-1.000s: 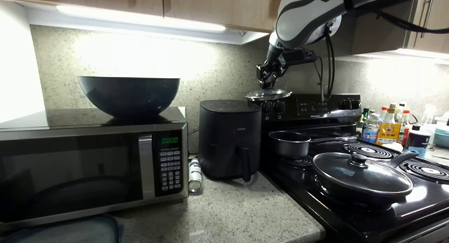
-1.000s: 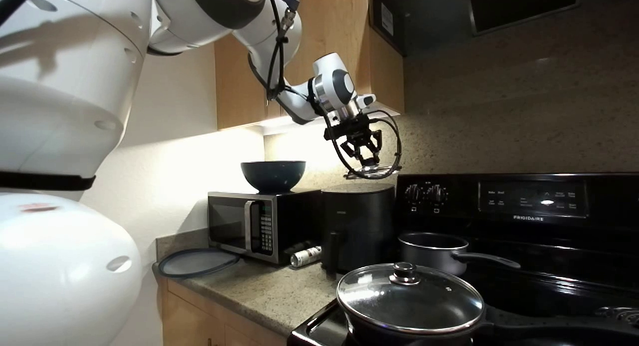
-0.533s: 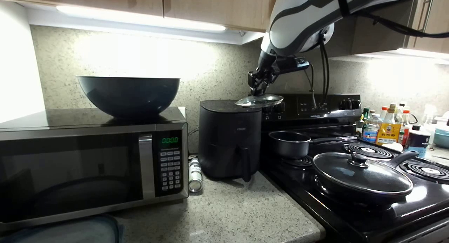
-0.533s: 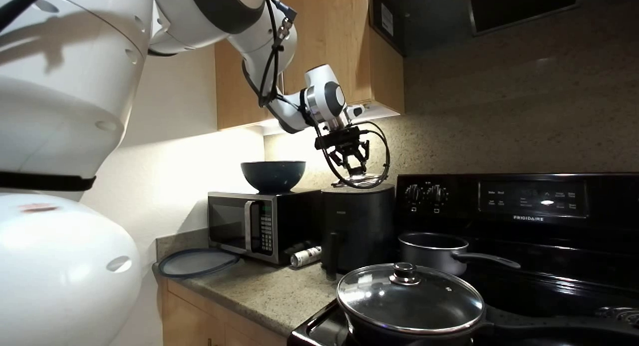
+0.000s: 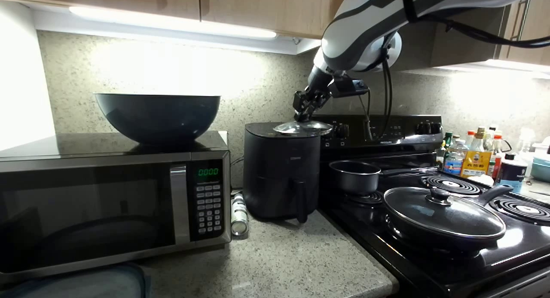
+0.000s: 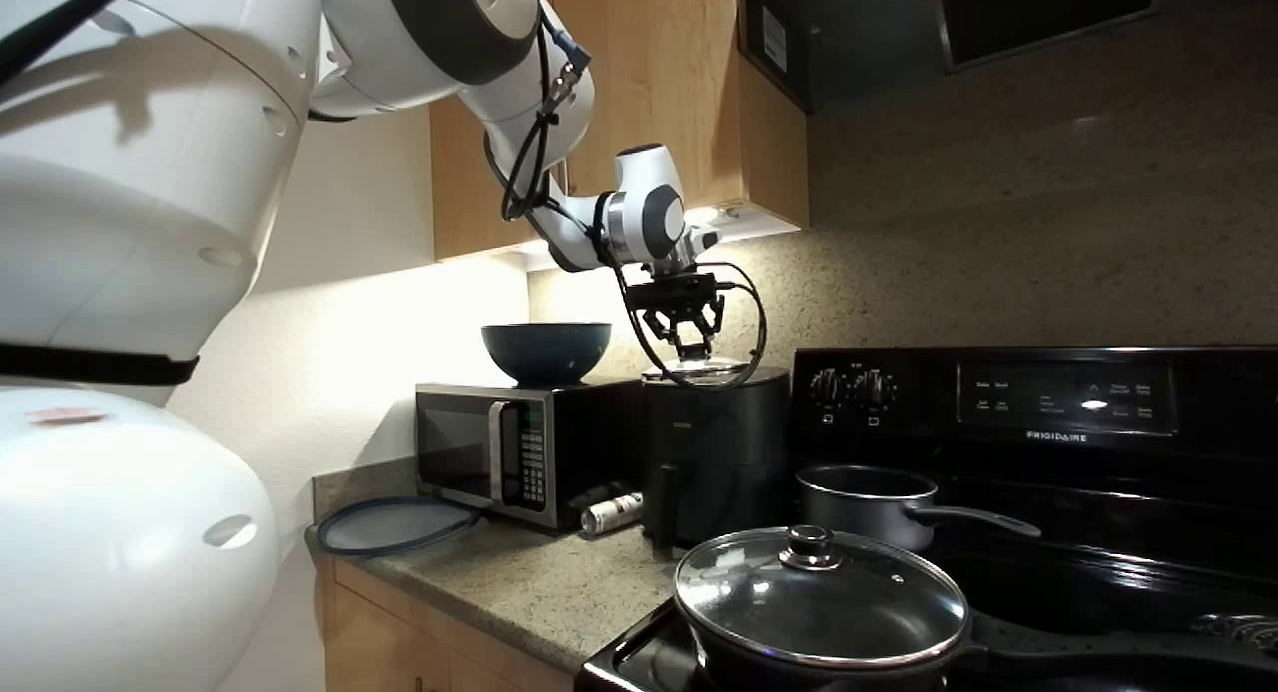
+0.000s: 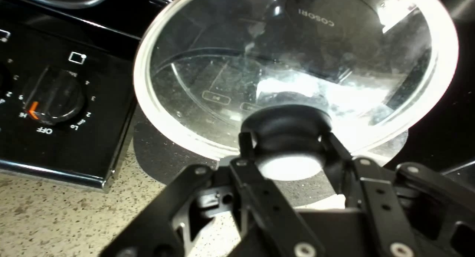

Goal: Pick up the lid from the pot and put it on the air fryer

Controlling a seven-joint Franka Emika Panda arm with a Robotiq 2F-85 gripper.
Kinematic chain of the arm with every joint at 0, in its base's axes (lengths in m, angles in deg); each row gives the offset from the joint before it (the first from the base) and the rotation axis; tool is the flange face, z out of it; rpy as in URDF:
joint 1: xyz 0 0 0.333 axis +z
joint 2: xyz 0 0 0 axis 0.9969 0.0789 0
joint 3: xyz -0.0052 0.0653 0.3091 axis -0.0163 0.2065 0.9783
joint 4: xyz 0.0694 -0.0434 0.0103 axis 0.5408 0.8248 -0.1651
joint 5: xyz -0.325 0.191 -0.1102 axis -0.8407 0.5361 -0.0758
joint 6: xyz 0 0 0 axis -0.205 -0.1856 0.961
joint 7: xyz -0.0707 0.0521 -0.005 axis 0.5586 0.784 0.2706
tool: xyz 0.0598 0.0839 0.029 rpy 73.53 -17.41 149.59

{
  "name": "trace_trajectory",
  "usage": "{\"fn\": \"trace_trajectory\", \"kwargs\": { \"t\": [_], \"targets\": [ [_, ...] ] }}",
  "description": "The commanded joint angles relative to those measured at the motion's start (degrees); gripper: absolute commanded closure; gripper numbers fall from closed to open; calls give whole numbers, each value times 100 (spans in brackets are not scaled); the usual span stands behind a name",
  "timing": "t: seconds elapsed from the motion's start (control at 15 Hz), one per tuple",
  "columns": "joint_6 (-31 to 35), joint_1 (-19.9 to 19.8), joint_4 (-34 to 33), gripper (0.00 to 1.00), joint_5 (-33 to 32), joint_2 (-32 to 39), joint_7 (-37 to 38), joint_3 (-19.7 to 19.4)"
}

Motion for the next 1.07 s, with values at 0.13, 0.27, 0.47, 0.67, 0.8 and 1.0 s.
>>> {"fn": "trace_trajectory", "kwargs": {
  "t": [0.13, 0.27, 0.47, 0.67, 0.8, 1.0],
  "targets": [
    [546, -351, -51, 77, 786, 178, -1033, 298],
    [818, -431, -104, 77, 850, 304, -1173, 317],
    [1242, -581, -186, 77, 932, 504, -1290, 399],
    [1526, -778, -352, 77, 1198, 719, -1483, 603],
    [1574, -890, -483, 77, 1311, 836, -1582, 738],
    [1522, -1026, -713, 77, 1381, 1015, -1643, 903]
  ]
}}
